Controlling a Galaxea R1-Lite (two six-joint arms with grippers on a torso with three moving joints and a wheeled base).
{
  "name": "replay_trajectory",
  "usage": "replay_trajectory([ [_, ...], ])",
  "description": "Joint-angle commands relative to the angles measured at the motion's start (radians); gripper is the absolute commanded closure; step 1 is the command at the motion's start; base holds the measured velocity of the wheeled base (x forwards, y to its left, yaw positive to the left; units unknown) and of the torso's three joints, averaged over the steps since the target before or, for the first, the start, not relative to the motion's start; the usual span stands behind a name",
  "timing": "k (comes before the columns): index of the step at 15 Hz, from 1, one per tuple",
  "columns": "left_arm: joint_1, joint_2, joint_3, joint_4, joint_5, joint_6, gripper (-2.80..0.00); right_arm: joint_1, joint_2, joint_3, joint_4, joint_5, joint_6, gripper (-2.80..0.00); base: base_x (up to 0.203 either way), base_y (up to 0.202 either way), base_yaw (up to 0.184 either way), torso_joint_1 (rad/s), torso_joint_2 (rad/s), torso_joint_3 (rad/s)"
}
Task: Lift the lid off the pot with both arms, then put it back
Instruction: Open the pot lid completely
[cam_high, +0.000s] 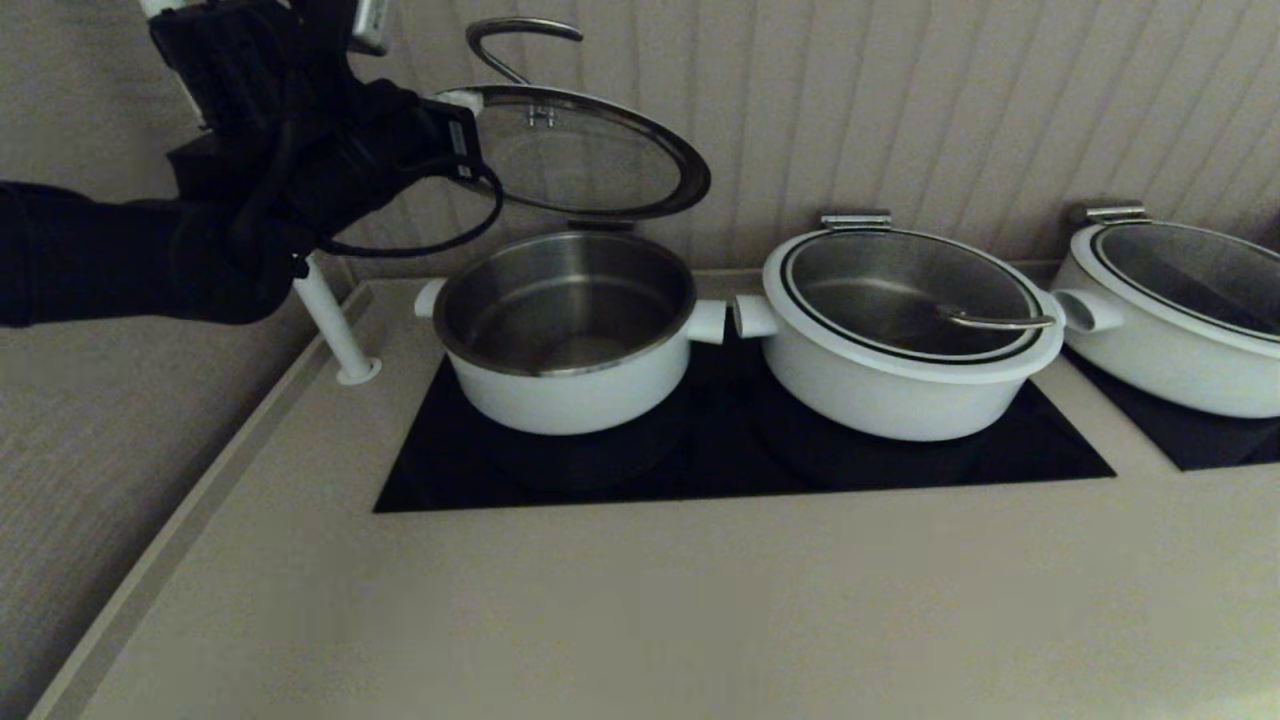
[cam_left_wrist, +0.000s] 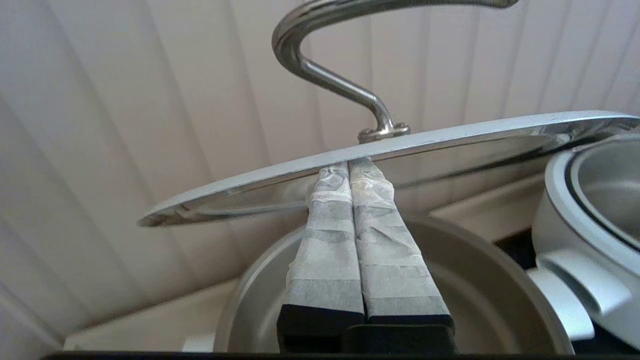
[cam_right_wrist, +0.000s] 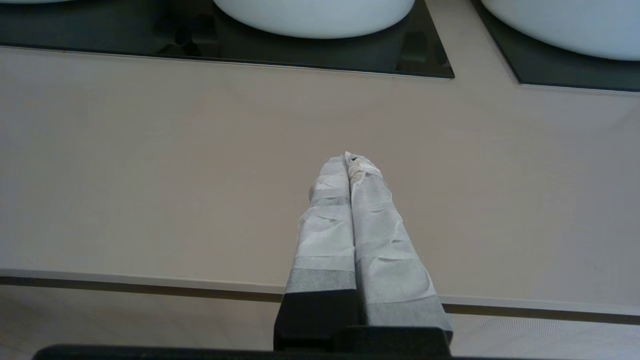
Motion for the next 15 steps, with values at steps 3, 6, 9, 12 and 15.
replay_trajectory([
  [3,-0.001,0.056,-0.081,-0.004,0.000,0.004,0.00,0.000,0.002,0.000,0.000,0.001,-0.001,0.00,0.000,0.000,0.000,0.000,0.00,0.000],
  [6,0.000,0.077,-0.132,-0.003,0.000,0.004,0.00,0.000,0.002,0.000,0.000,0.001,-0.001,0.00,0.000,0.000,0.000,0.000,0.00,0.000],
  [9,0.000,0.087,-0.155,-0.004,0.000,0.004,0.00,0.000,0.002,0.000,0.000,0.001,-0.001,0.00,0.000,0.000,0.000,0.000,0.00,0.000],
  [12,-0.001,0.114,-0.202,-0.004,0.000,0.004,0.00,0.000,0.002,0.000,0.000,0.001,-0.001,0.00,0.000,0.000,0.000,0.000,0.00,0.000],
  [15,-0.001,0.145,-0.256,-0.004,0.000,0.011,0.00,0.000,0.002,0.000,0.000,0.001,-0.001,0.00,0.000,0.000,0.000,0.000,0.00,0.000],
])
